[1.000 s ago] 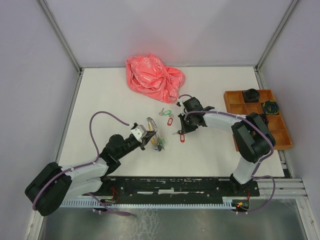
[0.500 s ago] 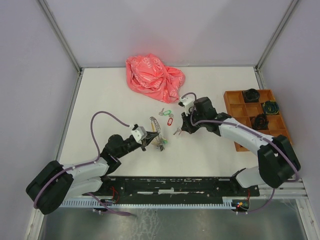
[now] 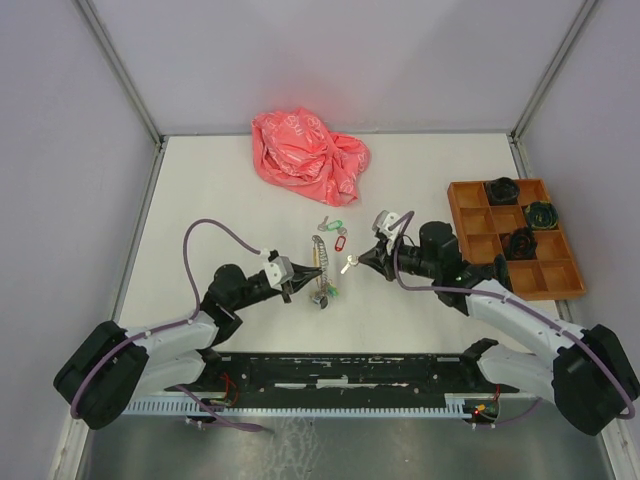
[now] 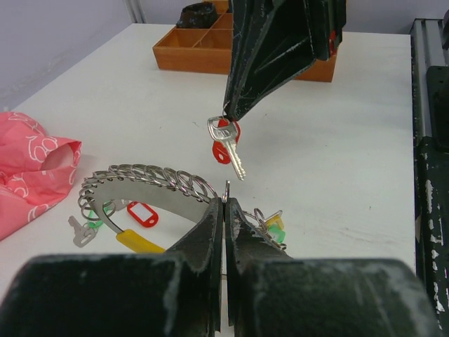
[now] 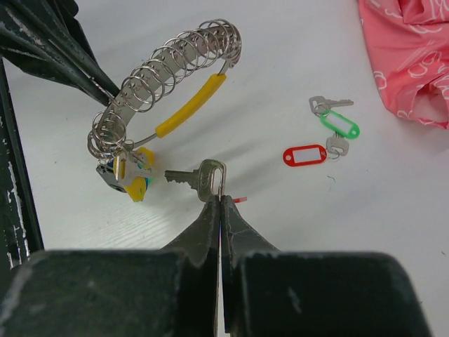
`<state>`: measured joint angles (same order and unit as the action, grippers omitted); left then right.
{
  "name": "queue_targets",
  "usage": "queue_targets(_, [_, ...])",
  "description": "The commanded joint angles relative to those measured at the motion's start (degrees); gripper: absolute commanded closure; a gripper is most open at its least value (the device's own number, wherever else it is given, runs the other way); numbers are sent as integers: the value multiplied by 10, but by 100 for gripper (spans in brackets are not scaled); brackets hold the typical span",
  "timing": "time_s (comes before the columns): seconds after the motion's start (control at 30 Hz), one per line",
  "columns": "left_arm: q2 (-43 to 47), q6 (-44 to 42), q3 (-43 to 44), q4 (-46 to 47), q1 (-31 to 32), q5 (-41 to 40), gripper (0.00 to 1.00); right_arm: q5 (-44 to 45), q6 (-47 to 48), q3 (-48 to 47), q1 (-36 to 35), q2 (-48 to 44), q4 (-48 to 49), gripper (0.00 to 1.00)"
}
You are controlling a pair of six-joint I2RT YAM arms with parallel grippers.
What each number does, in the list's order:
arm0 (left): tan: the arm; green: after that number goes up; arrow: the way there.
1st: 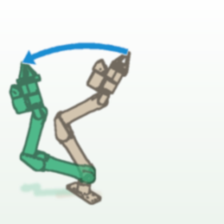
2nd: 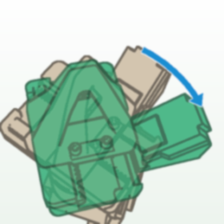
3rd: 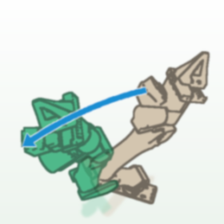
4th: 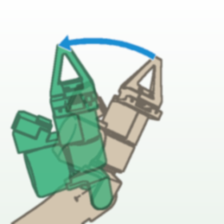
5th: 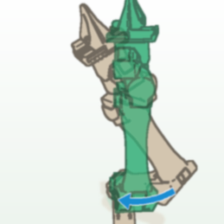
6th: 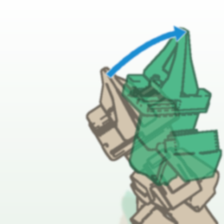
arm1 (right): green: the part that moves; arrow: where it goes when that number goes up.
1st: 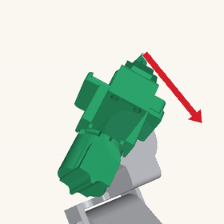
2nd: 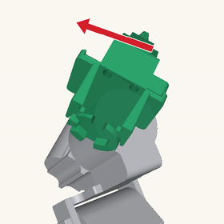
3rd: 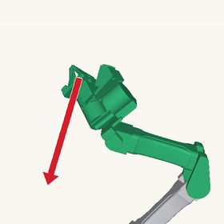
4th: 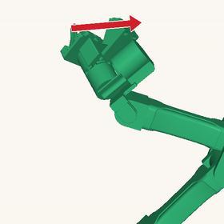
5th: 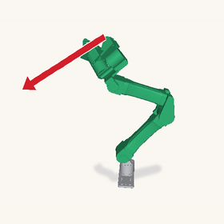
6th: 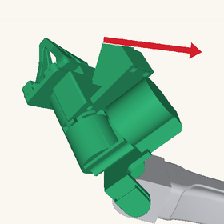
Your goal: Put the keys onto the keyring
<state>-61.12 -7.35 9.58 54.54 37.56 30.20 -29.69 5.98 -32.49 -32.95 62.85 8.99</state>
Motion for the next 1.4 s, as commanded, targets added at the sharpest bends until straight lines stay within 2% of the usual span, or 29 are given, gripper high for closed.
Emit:
queue_targets(0.0, [12, -26, 33, 47, -9, 19, 97, -9, 8, 24, -2, -32, 117, 100])
queue_targets(0.07, [13, -25, 37, 46, -10, 24, 97, 12, 54, -40, -2, -15, -28, 100])
queue_targets(0.1, [13, -26, 40, 43, -11, 27, 97, -7, 90, -82, -2, 2, -122, 99])
queue_targets(0.13, [13, -26, 42, 39, -11, 31, 97, -37, 117, -119, 0, 18, -184, 99])
queue_targets(0.17, [14, -27, 44, 36, -10, 35, 97, -47, 131, -134, 1, 29, -205, 99])
queue_targets(0.2, [15, -27, 44, 34, -11, 38, 97, -35, 116, -129, 1, 32, -190, 99])
queue_targets(0.27, [16, -29, 45, 29, -12, 43, 97, -73, 119, -113, 1, 26, -177, 99])
queue_targets(0.3, [18, -30, 44, 22, -12, 44, 97, -56, 97, -101, 0, 23, -150, 99])
queue_targets(0.47, [24, -34, 43, 8, -12, 49, 97, -67, 122, -90, 0, -9, -168, 99])
queue_targets(0.53, [18, -28, 48, 10, -12, 65, 97, -61, 110, -66, 0, -20, -125, 99])
queue_targets(0.7, [4, -15, 52, 26, -12, 99, 97, -122, 139, -60, -5, -26, -113, 99])
queue_targets(0.87, [-8, -12, 62, 29, -12, 133, 97, -96, 159, -43, -33, -39, -94, 99])
queue_targets(1.03, [-19, -1, 68, 39, -12, 157, 97, -59, 190, -62, -70, -24, -128, 99])
queue_targets(1.37, [-35, 6, 75, 41, -12, 177, 97, -34, 176, -72, -101, 5, -90, 99])
